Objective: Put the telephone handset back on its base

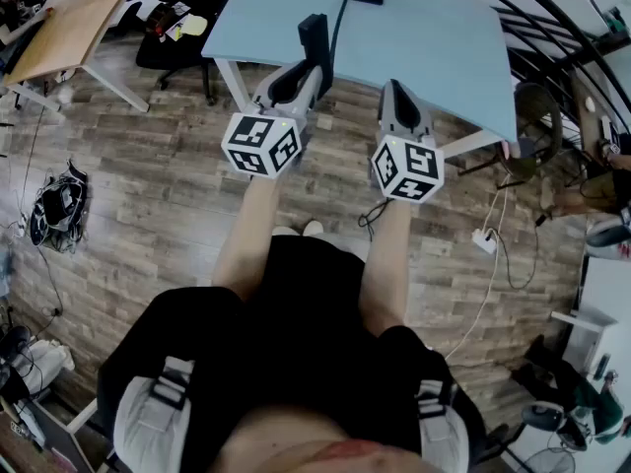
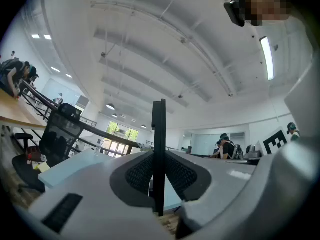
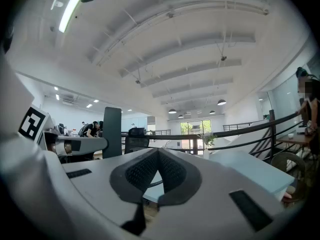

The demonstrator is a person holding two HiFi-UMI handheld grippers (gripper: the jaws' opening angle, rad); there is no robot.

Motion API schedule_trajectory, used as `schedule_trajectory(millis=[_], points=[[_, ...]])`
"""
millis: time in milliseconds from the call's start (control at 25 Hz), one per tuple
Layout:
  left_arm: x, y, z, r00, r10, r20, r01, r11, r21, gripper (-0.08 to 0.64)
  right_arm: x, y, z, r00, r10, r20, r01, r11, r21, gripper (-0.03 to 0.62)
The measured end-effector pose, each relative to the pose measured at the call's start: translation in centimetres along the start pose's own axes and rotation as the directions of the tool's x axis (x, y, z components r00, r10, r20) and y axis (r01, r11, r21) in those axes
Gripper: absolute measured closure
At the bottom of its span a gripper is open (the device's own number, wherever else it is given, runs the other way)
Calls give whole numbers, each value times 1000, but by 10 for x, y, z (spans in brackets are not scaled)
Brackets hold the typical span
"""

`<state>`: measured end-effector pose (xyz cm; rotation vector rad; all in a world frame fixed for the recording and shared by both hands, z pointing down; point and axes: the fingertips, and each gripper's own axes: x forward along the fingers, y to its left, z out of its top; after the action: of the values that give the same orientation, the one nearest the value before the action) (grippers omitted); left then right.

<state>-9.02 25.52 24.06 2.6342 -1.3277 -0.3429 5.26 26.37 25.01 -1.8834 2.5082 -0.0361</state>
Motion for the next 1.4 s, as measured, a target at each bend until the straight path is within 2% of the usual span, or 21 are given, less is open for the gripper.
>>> schedule_trajectory(millis=[320,840,1040,1280,1400], points=[[6,-4,-4,1000,6,-3,-6,1000,5,495,4,-20,-5,1000,-31,1,31,999,22,598],[37,-2,-10,999,29,17,-29,999,-30,495,34,-57,-10,1000,20,8,-20,998,67,598],[49,4,-6,999,42,26,-41,998,-40,495,45,-65,6,998,40,56,-44,996,75,598],[69,16,-2,999,5,36,-3,998,-63,495,79,-71,2,996,53,67,-61,991,119,598],[84,37,-6,1000,-3,28,5,997,-72,495,109,-60,-9,995,82,52,-87,991,106,598]])
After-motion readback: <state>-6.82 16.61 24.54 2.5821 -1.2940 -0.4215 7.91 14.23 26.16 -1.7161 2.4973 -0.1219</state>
